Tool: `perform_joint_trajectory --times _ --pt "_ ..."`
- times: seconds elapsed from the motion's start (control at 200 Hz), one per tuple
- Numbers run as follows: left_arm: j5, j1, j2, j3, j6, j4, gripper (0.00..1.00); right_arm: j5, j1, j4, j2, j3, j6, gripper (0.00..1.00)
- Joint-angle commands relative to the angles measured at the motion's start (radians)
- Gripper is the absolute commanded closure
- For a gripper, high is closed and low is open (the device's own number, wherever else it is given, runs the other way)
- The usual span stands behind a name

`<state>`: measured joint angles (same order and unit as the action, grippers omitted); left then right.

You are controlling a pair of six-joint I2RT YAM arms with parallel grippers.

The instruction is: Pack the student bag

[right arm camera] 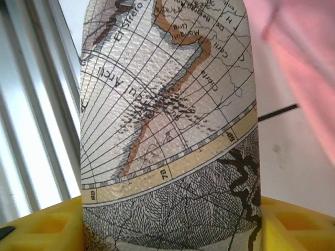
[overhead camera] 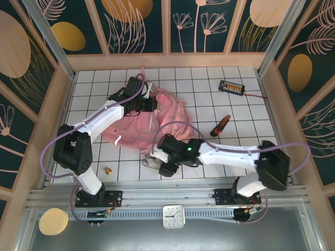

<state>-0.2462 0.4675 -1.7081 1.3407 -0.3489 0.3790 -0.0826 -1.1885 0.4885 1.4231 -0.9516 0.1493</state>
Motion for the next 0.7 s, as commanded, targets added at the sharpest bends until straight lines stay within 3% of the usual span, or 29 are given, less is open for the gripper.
perform_joint_trajectory --times 0.0,0.125,0.275,0.49,0.696 --pt "0.022 -0.007 0.001 0.048 0.036 0.037 1.0 0.064 0.048 0.008 -0.183 -0.01 -0.144 0.46" --pt "0.01 -0.007 0.02 0.074 0.03 0.059 1.0 0.056 0.233 0.04 -0.236 -0.049 -0.241 0.47" --pt "-0.019 -0.003 0.059 0.092 0.007 0.08 1.0 -0.04 0.424 0.136 -0.061 -0.23 -0.264 0.48" --pt "-0.027 0.024 0.096 0.094 -0.031 0.08 1.0 -0.099 0.488 0.308 0.292 -0.542 -0.292 0.47" --pt "0.01 0.08 0.124 0.116 -0.046 0.085 1.0 -0.129 0.524 0.362 0.467 -0.701 -0.333 0.48"
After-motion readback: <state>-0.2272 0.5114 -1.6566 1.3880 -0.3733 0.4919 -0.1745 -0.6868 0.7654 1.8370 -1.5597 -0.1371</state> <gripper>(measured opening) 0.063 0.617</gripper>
